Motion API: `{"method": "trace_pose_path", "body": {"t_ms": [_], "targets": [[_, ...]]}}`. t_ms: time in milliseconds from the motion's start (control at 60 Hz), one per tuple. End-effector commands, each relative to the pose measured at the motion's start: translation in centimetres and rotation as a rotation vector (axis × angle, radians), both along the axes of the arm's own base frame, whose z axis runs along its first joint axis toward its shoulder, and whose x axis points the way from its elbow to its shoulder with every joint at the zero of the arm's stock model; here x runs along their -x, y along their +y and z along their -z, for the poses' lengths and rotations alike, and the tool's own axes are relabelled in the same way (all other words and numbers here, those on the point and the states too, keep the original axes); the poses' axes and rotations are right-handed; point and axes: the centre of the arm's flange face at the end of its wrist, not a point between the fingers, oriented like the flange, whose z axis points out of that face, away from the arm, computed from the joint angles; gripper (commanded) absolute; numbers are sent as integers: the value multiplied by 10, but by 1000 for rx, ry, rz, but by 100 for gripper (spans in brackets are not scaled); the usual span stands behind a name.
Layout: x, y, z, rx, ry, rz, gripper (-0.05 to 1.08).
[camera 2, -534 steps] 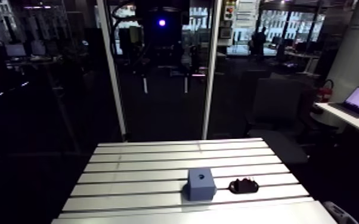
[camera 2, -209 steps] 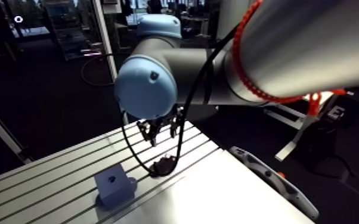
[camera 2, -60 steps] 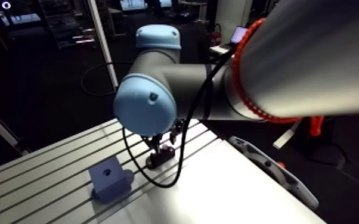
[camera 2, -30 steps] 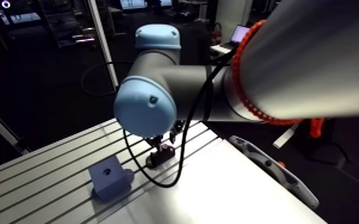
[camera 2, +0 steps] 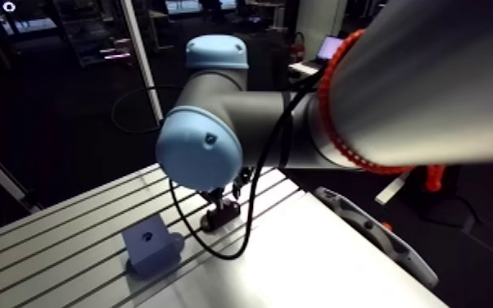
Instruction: Pick up the M10 bolt and insert it into the hex recess until seated.
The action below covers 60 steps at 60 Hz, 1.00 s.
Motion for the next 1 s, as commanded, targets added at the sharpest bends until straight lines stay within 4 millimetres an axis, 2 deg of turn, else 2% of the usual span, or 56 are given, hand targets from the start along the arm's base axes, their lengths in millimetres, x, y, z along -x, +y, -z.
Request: {"method": "trace_pose_path", "body": {"t_ms": [17, 1000], "targets": [[0, 0, -2, 0, 2, 0, 54], [-1, -2, 0, 6, -3, -1, 61]]}}
